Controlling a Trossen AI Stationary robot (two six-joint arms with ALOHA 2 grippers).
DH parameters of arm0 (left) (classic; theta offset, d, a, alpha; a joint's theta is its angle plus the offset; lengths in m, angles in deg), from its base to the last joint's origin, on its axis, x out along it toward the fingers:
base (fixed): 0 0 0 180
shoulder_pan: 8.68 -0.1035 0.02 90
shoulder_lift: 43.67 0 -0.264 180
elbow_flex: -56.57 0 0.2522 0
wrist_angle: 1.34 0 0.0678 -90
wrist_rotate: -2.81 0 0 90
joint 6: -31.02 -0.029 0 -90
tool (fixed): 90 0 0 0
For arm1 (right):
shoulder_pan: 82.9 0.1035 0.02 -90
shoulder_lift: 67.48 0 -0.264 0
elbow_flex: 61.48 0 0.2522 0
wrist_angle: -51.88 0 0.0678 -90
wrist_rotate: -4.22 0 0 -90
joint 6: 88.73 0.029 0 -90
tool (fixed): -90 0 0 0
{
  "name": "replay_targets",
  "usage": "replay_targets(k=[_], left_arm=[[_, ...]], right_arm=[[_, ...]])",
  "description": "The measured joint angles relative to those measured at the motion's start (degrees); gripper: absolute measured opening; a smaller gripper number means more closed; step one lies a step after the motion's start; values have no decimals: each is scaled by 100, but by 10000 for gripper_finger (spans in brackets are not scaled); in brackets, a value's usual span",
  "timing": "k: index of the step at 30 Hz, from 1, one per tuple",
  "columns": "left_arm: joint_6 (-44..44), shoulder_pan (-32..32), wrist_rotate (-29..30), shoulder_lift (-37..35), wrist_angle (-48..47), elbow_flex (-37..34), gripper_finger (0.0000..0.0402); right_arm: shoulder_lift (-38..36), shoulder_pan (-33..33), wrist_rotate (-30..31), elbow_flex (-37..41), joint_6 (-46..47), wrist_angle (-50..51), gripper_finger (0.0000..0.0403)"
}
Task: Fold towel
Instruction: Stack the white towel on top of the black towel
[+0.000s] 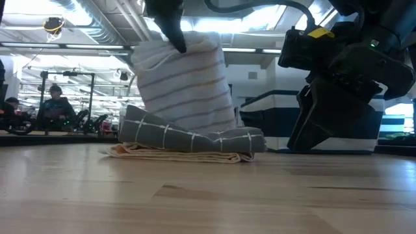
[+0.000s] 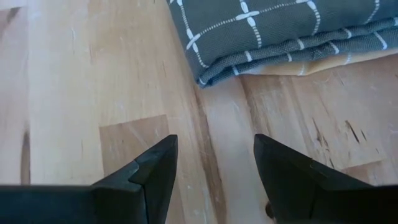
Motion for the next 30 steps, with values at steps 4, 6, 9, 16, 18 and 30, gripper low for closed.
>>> replay_targets(k=[4,6,9,16,18,30], left_arm=[[369,240,9,-4,278,24,12],[559,333,-4,25,245,21,15],[653,452,-6,157,128,21,14],[991,553,-378,674,102,19,22],[1135,564,-496,817,164,17,26],[1404,745,-1106,1224,696,-22,63]], right_arm=[[0,0,0,0,-2,-6,216],[0,0,9,0,-2,-7,216],[0,0,18,0,-2,-11,216],[0,0,46,0,-4,-9,216],[0,0,46,0,-4,-7,216],[0,0,44,0,-15,-2,216]])
